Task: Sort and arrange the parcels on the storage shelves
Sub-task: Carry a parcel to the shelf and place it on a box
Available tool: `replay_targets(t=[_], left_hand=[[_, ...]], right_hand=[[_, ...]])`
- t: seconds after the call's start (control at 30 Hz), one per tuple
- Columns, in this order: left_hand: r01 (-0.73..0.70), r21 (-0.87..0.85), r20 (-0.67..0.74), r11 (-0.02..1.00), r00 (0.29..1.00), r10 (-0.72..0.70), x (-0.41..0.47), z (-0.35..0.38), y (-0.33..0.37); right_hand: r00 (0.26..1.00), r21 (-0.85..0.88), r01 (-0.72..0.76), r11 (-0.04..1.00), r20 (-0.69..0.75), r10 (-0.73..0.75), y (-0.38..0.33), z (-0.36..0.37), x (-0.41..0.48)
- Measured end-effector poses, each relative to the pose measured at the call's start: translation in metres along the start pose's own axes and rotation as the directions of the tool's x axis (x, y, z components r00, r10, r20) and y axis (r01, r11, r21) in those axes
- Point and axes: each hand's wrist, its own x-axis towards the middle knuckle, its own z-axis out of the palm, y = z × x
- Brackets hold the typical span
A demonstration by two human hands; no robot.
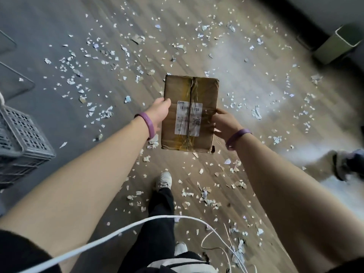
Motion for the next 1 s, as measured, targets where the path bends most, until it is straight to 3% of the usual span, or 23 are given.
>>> replay_targets(t=[0.33,0.73,1.0], left_hand=[[-0.053,0.037,-0.006,0.998,0.999,0.053,0.103,-0.043,0.155],[-0.046,0.016,-0.049,0.999,0.998,0.047,0.235,-0.027,0.335],[-0.079,0.026,-0.134,0.997,0.988,0.082,0.354,-0.008,0.497]], right_hand=[[1.0,0.07,0.003,0.998,0.009,-0.004,-0.147,0.016,0.12],[0.998,0.06,0.029,0.998,0.056,-0.032,-0.3,-0.023,0.296],[0.994,0.085,0.051,0.995,0.096,-0.059,-0.443,-0.063,0.441]])
